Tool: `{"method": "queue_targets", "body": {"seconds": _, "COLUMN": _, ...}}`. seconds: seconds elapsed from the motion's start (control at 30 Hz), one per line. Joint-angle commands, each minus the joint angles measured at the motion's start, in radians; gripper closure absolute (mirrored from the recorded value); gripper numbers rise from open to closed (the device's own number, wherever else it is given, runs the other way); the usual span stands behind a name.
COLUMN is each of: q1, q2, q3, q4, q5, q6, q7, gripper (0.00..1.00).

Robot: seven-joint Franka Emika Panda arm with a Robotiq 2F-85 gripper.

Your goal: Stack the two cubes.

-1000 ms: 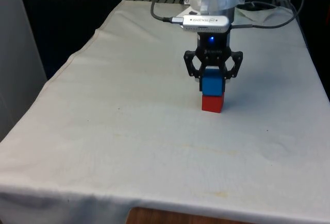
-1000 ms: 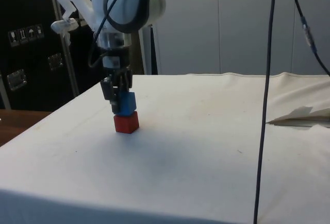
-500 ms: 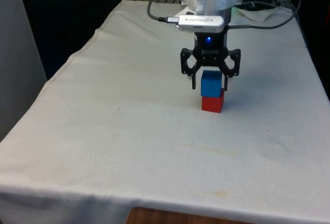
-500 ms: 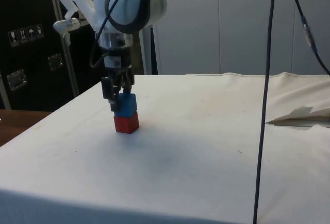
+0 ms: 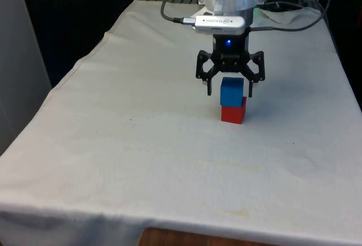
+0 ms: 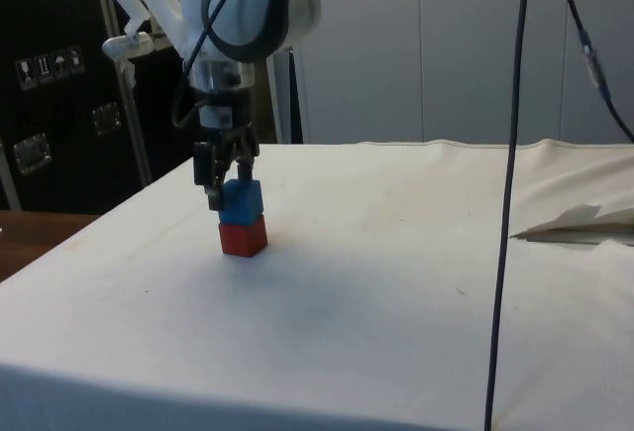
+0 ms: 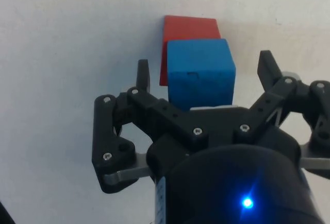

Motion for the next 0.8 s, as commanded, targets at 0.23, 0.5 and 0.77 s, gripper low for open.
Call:
{"method": "queue_targets", "body": {"seconds": 0.23, "q1": 0.000, "q2": -0.054, "q3": -0.001, "q4": 0.001, "q5": -0.001, "q6": -0.060, "q7": 0.001, "gripper": 0.00}}
{"method": "queue_targets", "body": {"seconds": 0.5, "q1": 0.000, "q2": -0.081, "q3": -0.002, "q4": 0.004, "q5": -0.003, "q6": -0.092, "q7": 0.002, "gripper": 0.00}}
{"method": "queue_targets", "body": {"seconds": 0.77, "q1": 0.001, "q2": -0.107, "q3": -0.002, "q4": 0.003, "q5": -0.003, "q6": -0.116, "q7": 0.002, "gripper": 0.00}}
